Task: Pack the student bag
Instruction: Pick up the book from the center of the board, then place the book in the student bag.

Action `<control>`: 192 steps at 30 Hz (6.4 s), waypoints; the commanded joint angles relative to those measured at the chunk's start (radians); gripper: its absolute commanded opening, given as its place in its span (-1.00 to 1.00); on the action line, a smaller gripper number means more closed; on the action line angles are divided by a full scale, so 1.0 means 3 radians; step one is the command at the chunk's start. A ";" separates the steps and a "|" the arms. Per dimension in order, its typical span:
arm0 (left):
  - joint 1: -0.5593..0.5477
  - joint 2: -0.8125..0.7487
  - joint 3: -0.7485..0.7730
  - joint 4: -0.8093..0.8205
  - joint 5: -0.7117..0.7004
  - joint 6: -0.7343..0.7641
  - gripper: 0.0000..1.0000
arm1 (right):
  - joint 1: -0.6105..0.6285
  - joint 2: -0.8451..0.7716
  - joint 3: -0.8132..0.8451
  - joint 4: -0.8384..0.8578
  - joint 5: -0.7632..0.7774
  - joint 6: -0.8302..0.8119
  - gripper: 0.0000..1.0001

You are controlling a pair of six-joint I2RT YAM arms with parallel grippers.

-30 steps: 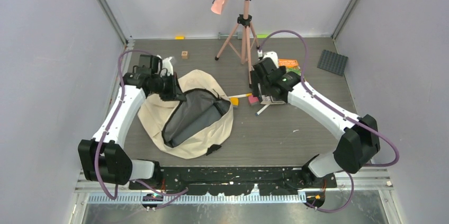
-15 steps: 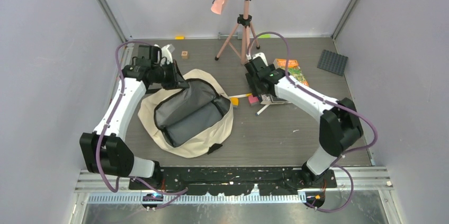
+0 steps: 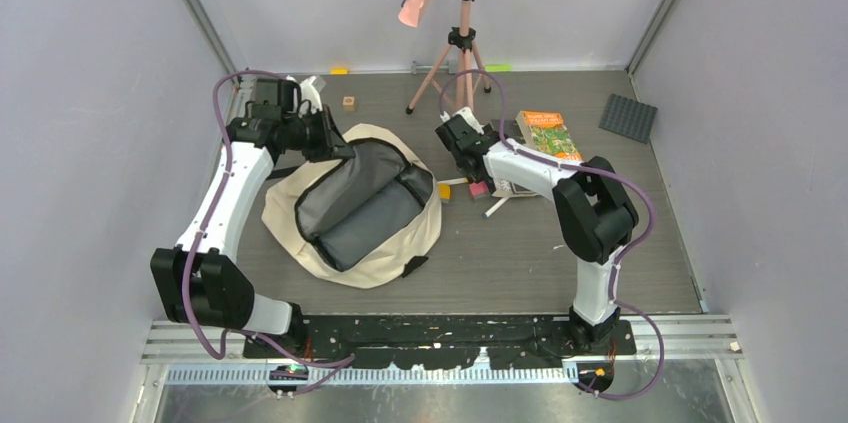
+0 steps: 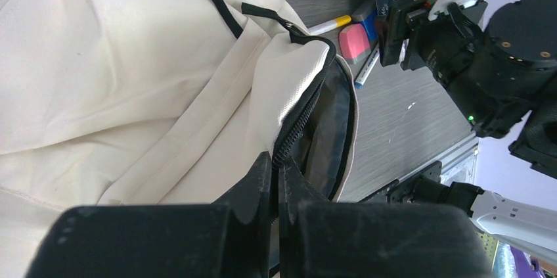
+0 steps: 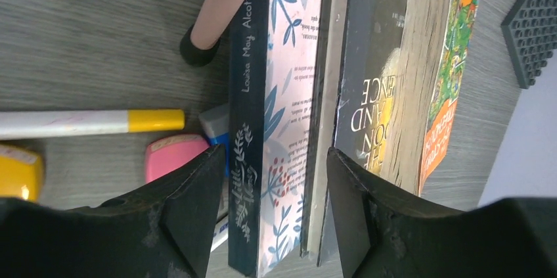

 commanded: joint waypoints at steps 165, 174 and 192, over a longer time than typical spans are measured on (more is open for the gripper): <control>-0.0030 -0.0173 0.0131 0.0938 0.0205 -0.1039 -1.00 | 0.0518 0.1071 0.1055 0.1173 -0.2159 0.3249 0.05; -0.0029 -0.0223 0.0129 0.0841 0.0169 -0.1001 -1.00 | 0.0514 0.0726 0.0858 0.0629 -0.1746 0.2815 0.27; -0.0030 -0.0269 0.0138 0.0745 0.0153 -0.0987 -1.00 | 0.0377 0.0675 0.0741 0.1644 -0.2726 0.3782 -0.99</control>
